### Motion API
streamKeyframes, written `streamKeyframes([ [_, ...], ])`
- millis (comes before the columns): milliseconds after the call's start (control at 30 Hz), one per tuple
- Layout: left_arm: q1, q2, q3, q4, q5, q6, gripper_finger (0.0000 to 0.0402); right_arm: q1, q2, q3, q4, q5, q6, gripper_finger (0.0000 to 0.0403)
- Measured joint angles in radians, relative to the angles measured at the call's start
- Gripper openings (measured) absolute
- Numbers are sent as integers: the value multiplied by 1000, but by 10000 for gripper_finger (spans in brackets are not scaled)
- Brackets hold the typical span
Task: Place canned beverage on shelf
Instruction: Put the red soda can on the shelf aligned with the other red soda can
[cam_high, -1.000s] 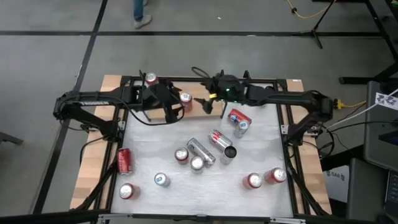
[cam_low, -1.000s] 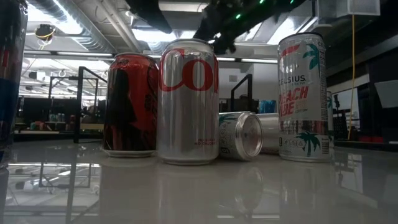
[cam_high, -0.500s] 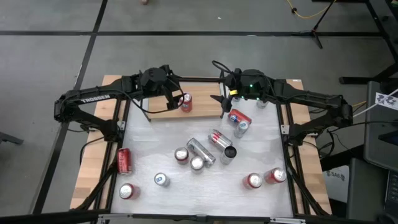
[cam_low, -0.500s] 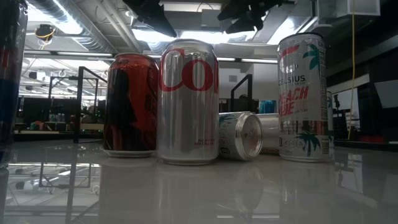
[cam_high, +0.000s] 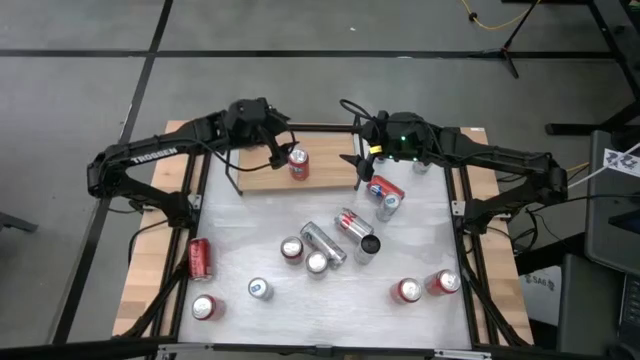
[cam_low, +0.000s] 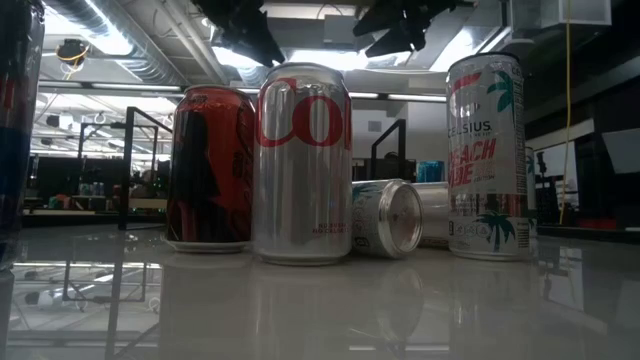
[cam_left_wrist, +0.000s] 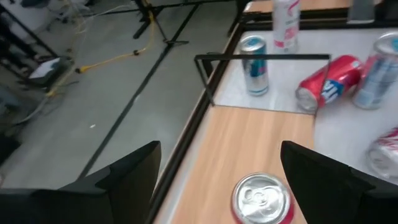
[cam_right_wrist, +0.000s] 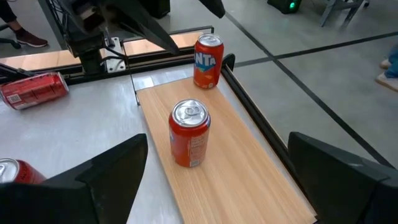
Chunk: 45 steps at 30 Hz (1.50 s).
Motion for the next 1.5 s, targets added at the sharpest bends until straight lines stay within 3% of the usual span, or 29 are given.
streamKeyframes([
  [333,94,0,0,50,273,11,324,0,0,0,1,0,0,379],
  [567,166,0,0,43,485,131,324,0,0,0,1,-1,0,379],
  [867,195,65,0,26,561,236,324,0,0,0,1,-66,0,379],
  [1500,195,274,0,-106,545,298,324,0,1,0,-41,-88,0,379],
])
